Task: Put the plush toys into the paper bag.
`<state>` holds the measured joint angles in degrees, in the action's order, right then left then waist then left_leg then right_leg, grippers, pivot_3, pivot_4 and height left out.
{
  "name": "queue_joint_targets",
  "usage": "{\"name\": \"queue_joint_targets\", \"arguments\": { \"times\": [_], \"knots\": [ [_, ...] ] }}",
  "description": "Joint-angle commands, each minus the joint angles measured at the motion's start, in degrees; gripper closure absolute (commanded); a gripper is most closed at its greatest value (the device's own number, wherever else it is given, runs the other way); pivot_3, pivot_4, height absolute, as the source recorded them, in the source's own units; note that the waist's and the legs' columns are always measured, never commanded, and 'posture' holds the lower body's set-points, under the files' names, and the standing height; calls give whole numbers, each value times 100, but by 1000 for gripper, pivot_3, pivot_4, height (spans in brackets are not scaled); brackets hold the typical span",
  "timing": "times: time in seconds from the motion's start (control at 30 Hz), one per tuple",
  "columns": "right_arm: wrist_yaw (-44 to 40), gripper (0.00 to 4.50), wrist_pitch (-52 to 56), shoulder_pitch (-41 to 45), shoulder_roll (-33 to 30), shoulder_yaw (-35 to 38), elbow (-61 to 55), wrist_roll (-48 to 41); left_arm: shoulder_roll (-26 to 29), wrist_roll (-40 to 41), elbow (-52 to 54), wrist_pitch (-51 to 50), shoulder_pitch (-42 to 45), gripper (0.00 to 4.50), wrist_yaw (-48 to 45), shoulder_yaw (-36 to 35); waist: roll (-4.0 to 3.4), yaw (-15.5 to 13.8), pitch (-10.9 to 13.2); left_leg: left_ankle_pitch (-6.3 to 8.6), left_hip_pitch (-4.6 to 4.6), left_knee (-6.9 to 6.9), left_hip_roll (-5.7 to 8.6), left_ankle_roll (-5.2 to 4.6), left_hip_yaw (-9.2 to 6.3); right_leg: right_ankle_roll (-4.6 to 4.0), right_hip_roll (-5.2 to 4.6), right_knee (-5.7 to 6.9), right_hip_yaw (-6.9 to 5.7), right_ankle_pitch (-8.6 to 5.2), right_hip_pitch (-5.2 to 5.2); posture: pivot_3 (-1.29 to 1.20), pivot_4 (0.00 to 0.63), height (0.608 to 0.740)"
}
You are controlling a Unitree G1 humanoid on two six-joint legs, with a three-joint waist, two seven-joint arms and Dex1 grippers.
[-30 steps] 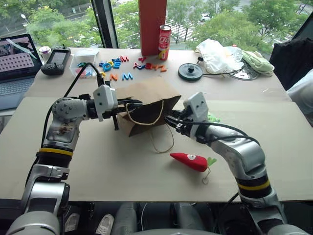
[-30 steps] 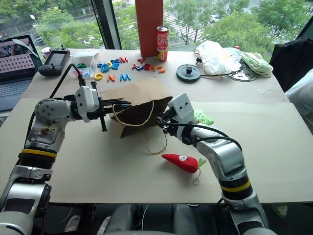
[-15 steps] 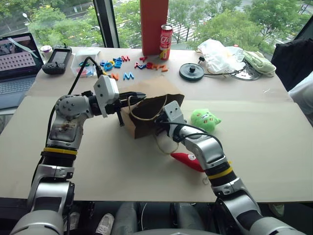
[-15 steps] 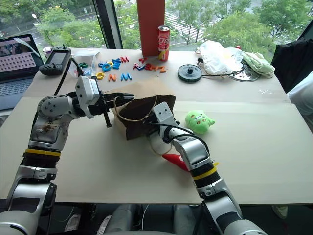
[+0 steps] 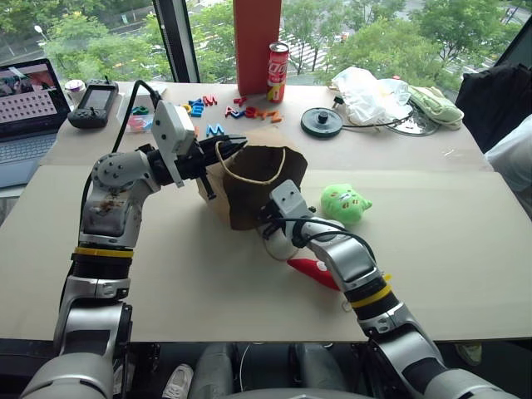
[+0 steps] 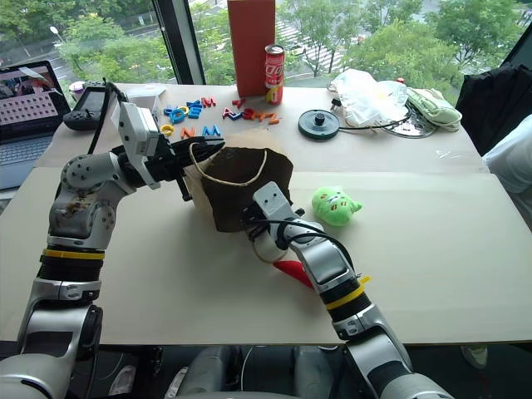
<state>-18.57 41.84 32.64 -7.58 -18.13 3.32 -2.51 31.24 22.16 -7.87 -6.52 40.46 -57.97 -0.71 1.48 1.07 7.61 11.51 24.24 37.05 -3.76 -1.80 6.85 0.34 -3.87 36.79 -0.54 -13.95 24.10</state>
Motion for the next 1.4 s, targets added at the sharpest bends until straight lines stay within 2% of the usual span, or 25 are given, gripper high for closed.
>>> {"name": "queue_joint_targets", "arguments": {
  "times": [0.03,0.3,0.4,0.57,0.73,0.77,1.03,1.2,1.23,1.3,1.4],
  "knots": [
    [41,4477,522,-30,106,644,-880,-388,22,-14,129,35,41,4500,56,-109,0,-12,0,0,2,0,0,0,0,0,0,1,0,0,1,0,150,739],
    [114,4477,1784,-237,-24,1557,-2541,-999,25,-200,-35,240,-67,4500,12,-63,0,-38,0,0,7,-3,5,0,-3,0,-6,-3,-3,0,1,0,150,739],
    [110,3685,2180,-258,-264,1879,-2945,-1148,14,-241,-43,279,-105,4500,-16,-44,0,-37,0,0,7,-3,4,0,-3,0,-4,-3,-4,0,2,0,150,739],
    [131,1967,2533,-124,-959,2666,-3151,-1243,-18,-262,-98,292,-89,4500,-30,-43,0,-50,0,0,7,-3,7,0,-2,0,-8,-6,-3,0,1,0,150,739],
    [78,194,2370,-456,-1815,2625,-2652,-1030,-42,-267,-112,292,-91,4500,-36,-40,0,-41,0,0,5,-7,9,0,0,0,-9,-18,-3,-1,1,0,150,739],
    [74,33,2400,-543,-1843,2612,-2542,-1049,-46,-267,-109,292,-89,4500,-38,-38,0,-40,0,0,5,-8,9,0,1,0,-8,-26,-2,-1,1,0,150,739],
    [319,33,2025,-827,-1640,2312,-1598,-848,-72,-277,-123,282,-31,4500,-49,-49,0,-15,0,0,2,-12,3,0,-1,-3,5,-50,12,-2,0,0,150,739],
    [386,33,1814,-758,-1470,2351,-1439,-900,-70,-287,-121,281,-30,4500,-44,-61,0,-30,0,0,3,-11,4,0,-1,-2,3,-55,12,-2,-5,0,150,739],
    [368,540,1791,-752,-1452,2342,-1451,-920,-66,-288,-114,278,-34,4500,-43,-62,0,-30,0,0,3,-10,4,0,-2,-2,3,-55,12,-2,-5,0,150,739],
    [298,1077,1720,-765,-1434,2339,-1571,-980,-64,-288,-113,273,-34,4500,-29,-73,0,-31,0,0,3,-11,4,0,-3,-2,4,-54,12,-2,-5,0,150,739],
    [266,2149,1762,-752,-1352,2493,-1712,-1135,-57,-298,-135,288,-33,4500,-24,-81,0,-30,0,0,3,-11,4,0,-4,-2,4,-54,12,-2,-4,0,150,739]
  ]
}}
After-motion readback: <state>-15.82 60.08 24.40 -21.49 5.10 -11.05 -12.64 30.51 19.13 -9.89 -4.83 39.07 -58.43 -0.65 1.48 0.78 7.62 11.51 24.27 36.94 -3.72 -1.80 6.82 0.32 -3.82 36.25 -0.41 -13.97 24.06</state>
